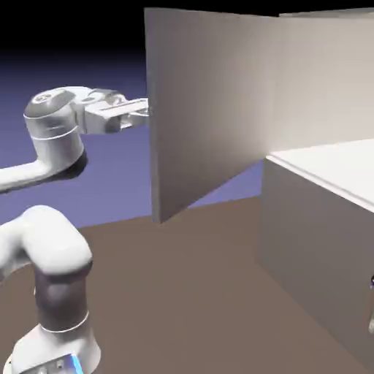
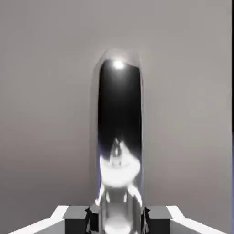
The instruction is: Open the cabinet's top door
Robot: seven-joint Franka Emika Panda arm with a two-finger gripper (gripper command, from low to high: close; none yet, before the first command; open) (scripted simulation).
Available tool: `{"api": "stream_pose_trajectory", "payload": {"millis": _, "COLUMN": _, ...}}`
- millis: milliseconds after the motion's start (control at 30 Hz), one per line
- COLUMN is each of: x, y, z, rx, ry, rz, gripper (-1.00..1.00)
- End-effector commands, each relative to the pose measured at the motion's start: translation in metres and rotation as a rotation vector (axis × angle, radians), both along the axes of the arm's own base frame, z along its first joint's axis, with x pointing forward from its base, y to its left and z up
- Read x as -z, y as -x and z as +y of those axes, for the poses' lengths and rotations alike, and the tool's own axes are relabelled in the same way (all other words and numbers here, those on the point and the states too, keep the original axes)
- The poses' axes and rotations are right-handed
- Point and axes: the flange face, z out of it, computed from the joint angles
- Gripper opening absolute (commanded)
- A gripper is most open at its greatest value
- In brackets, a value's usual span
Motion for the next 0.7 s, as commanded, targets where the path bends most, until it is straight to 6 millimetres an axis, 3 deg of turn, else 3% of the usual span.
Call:
{"api": "stream_pose_trajectory", "payload": {"millis": 0, "x": 0.0, "y": 0.002, "z": 0.008, "rx": 0.018, "ry": 0.0, "rz": 0.0, "gripper": -1.0}}
{"api": "stream_pose_trajectory", "payload": {"millis": 367, "x": 0.0, "y": 0.018, "z": 0.119, "rx": 0.242, "ry": 0.0, "rz": 0.0, "gripper": -1.0}}
{"api": "stream_pose_trajectory", "payload": {"millis": 667, "x": 0.0, "y": 0.011, "z": 0.22, "rx": 0.443, "ry": 0.0, "rz": 0.0, "gripper": -1.0}}
